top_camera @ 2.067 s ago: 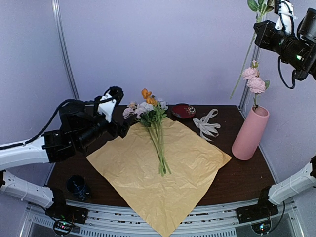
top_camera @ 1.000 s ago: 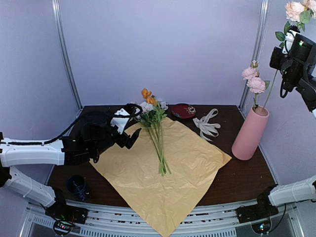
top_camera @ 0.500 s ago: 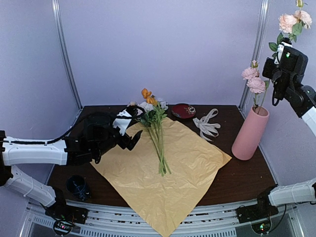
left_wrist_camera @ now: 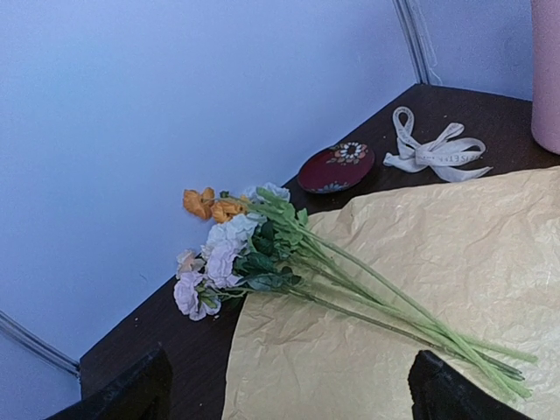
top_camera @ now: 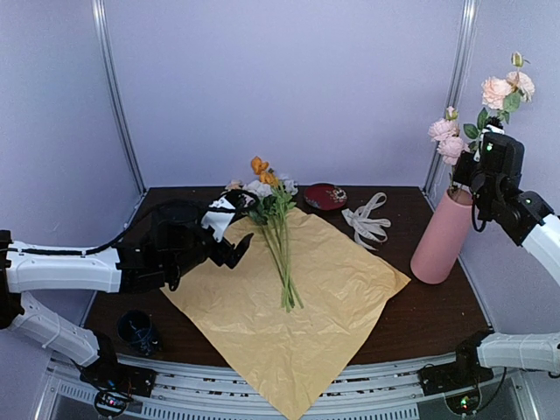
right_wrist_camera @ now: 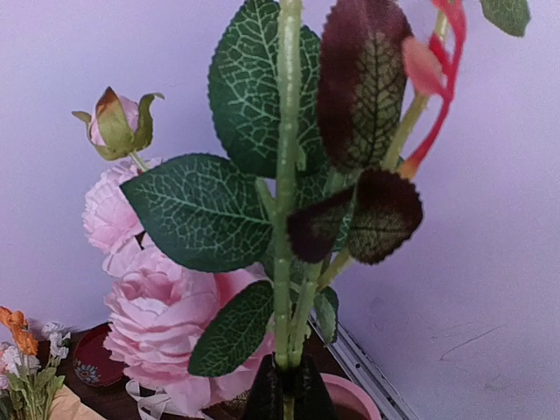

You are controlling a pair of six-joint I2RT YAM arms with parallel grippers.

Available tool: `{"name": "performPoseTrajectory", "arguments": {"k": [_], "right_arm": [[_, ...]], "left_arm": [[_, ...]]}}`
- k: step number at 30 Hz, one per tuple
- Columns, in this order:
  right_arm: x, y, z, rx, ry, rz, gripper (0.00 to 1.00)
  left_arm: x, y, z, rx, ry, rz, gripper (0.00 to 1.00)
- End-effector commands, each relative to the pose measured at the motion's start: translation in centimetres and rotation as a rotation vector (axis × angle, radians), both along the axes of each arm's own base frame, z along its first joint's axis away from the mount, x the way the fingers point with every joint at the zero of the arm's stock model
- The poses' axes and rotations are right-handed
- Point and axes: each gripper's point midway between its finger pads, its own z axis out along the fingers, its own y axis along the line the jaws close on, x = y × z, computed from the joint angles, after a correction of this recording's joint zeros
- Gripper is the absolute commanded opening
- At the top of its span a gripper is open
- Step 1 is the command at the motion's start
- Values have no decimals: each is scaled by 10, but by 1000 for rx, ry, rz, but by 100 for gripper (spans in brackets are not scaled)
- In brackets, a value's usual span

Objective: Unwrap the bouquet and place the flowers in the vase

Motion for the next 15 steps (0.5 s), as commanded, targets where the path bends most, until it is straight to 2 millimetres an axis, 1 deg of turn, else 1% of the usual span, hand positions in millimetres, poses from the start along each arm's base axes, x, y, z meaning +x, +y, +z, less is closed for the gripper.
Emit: {"name": "performPoseTrajectory", "arguments": {"k": [1, 8, 15], "right_arm": [[-5, -1, -11, 60, -27, 15, 0], [-6, 0, -39, 73, 14, 20, 0], [-8, 0, -52, 67, 43, 17, 0]], "left_arm": [[3, -5, 11, -40, -6, -3, 97], [2, -6, 10, -42, 2, -11, 97], [3, -7, 8, -40, 8, -13, 97]]}}
